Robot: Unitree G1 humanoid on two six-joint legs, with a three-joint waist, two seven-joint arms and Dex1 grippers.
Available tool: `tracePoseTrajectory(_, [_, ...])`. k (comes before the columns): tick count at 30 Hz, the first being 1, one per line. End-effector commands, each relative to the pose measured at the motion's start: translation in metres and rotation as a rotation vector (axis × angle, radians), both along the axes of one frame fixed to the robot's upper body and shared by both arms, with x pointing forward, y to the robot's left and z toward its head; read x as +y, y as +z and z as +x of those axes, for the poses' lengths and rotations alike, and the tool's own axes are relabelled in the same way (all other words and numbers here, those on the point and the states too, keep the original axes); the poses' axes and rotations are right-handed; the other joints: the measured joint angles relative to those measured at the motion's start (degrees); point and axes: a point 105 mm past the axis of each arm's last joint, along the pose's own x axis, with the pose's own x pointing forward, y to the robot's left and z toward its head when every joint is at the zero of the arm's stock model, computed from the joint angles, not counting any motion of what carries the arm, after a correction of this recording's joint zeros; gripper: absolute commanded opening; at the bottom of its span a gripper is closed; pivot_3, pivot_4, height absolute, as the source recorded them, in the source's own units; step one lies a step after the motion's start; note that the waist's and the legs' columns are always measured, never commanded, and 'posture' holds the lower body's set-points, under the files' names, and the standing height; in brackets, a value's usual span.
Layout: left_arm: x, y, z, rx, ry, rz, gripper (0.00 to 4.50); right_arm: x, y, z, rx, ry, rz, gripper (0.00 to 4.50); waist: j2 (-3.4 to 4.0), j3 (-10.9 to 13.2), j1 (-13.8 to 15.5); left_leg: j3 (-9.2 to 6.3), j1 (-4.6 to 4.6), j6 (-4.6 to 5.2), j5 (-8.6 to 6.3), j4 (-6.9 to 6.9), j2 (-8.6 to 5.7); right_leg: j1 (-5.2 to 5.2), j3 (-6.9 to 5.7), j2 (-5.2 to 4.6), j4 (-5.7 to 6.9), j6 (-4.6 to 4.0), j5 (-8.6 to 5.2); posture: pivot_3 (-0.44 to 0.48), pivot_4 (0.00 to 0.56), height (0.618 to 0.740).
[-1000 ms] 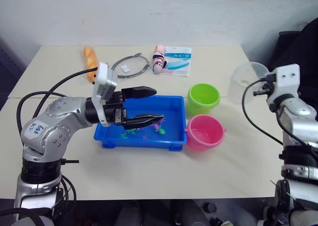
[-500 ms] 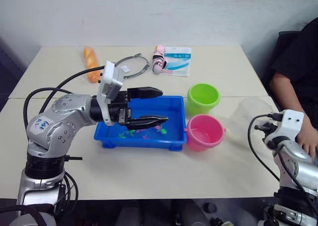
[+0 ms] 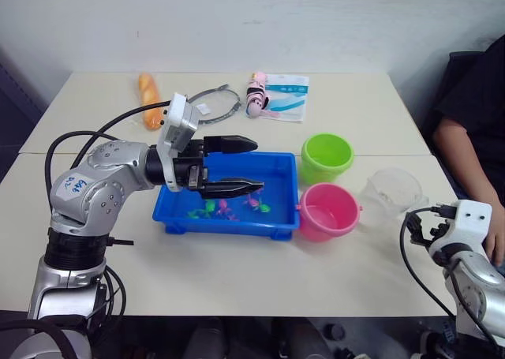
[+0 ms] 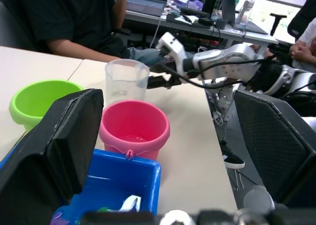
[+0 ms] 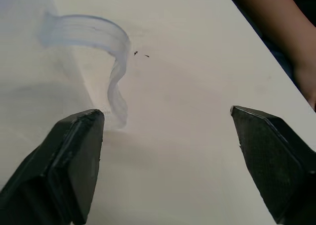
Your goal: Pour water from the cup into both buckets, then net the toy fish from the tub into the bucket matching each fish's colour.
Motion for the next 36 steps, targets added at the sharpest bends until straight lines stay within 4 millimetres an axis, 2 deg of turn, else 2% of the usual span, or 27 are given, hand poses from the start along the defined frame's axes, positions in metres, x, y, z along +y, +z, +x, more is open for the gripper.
tracePoseTrajectory(1, [-0.004,0.006,-0.001,-0.047,-0.038,0.003,4.5,-0.003,0.022,-0.025,-0.034,0.042,-0.048,4.43,0.0,0.0,0.07,0.02,0.01,0.01,0.0,-0.01,-0.01,0.02,0.01,-0.02,-0.03,0.0,0.0,0.0,0.15,0.74])
tracePoseTrajectory(3, [-0.005,0.007,0.0,-0.046,-0.041,-0.004,4.5,-0.006,0.032,-0.032,-0.033,0.058,-0.092,4.43,0.0,0.0,0.1,-0.01,0.01,0.0,0.0,-0.13,0.0,0.02,-0.01,0.0,-0.11,0.0,0.0,0.0,0.15,0.74])
tracePoseTrajectory(5, [-0.005,0.005,0.0,-0.04,-0.034,-0.014,4.5,-0.01,0.05,-0.033,-0.063,0.089,-0.147,4.43,0.0,0.0,0.07,0.01,0.01,0.01,0.0,-0.12,-0.03,0.03,0.01,-0.03,-0.12,0.01,0.0,0.0,0.15,0.74])
tracePoseTrajectory(11, [0.009,-0.009,0.008,-0.002,0.09,-0.048,4.5,0.001,0.1,-0.02,-0.163,0.274,-0.228,4.43,0.0,0.0,-0.45,0.11,0.19,0.04,-0.01,-0.18,0.02,0.12,0.15,0.09,-0.13,0.05,0.03,0.0,0.15,0.74])
tracePoseTrajectory(13, [0.023,-0.01,0.008,0.024,0.163,-0.073,4.5,0.017,0.126,-0.013,-0.241,0.404,-0.209,4.43,0.0,0.0,-0.57,0.1,0.2,0.03,0.0,-0.22,0.02,0.1,0.16,0.1,-0.12,0.05,0.03,0.0,0.15,0.74])
tracePoseTrajectory(15, [0.036,-0.013,0.009,0.041,0.238,-0.088,4.5,0.035,0.141,-0.008,-0.27,0.527,-0.186,4.43,0.0,0.0,-0.66,0.11,0.19,0.04,-0.01,-0.22,0.04,0.08,0.19,0.09,-0.11,0.05,0.03,0.0,0.15,0.74])
tracePoseTrajectory(18, [0.061,-0.022,0.014,0.076,0.448,-0.139,4.5,0.09,0.142,0.006,-0.231,0.871,-0.189,4.43,-0.02,0.01,-0.51,0.07,0.19,0.16,-0.07,-0.21,0.05,0.12,0.15,0.06,-0.18,0.05,0.03,0.0,0.15,0.74])
tracePoseTrajectory(21, [0.088,-0.037,0.008,0.102,0.637,-0.142,4.5,0.142,0.144,0.014,-0.252,1.136,-0.14,4.43,-0.11,0.03,-0.76,0.04,0.2,0.31,-0.16,-0.16,0.06,0.15,0.1,0.01,-0.21,0.05,0.03,0.0,0.15,0.74])
tracePoseTrajectory(23, [0.113,-0.055,-0.008,0.108,0.802,-0.104,4.5,0.181,0.142,0.016,-0.253,1.352,-0.165,4.43,-0.11,0.03,-1.33,0.04,0.14,0.34,-0.18,-0.16,0.06,0.1,0.09,-0.02,-0.22,0.05,0.03,0.0,0.15,0.74])
tracePoseTrajectory(26, [0.147,-0.075,-0.042,0.143,1.028,-0.097,4.5,0.221,0.137,0.02,-0.268,1.583,-0.258,4.43,-0.17,0.06,-1.65,0.0,0.06,0.34,-0.19,-0.21,0.06,0.01,0.06,-0.06,-0.32,0.04,0.03,0.0,0.15,0.74])
tracePoseTrajectory(28, [0.173,-0.087,-0.07,0.177,1.198,-0.104,4.5,0.244,0.146,0.021,-0.322,1.695,-0.197,4.43,-0.27,0.07,-1.53,-0.03,0.05,0.34,-0.19,-0.21,0.06,0.03,0.01,-0.11,-0.39,0.04,0.02,0.0,0.15,0.74])
tracePoseTrajectory(31, [0.213,-0.111,-0.113,0.263,1.474,-0.127,4.5,0.274,0.156,0.02,-0.385,1.814,-0.129,4.43,-0.3,0.08,-1.38,-0.09,0.02,0.48,-0.28,-0.19,0.04,0.05,-0.06,-0.19,-0.44,0.03,0.02,0.0,0.15,0.74])
tracePoseTrajectory(36, [0.247,-0.139,-0.165,0.381,1.812,-0.154,4.5,0.294,0.148,0.019,-0.413,1.897,-0.12,4.43,-0.48,-0.01,0.15,-0.31,0.01,0.51,-0.37,-0.19,-0.02,0.19,-0.29,-0.28,-0.65,0.0,0.01,0.0,0.15,0.74])
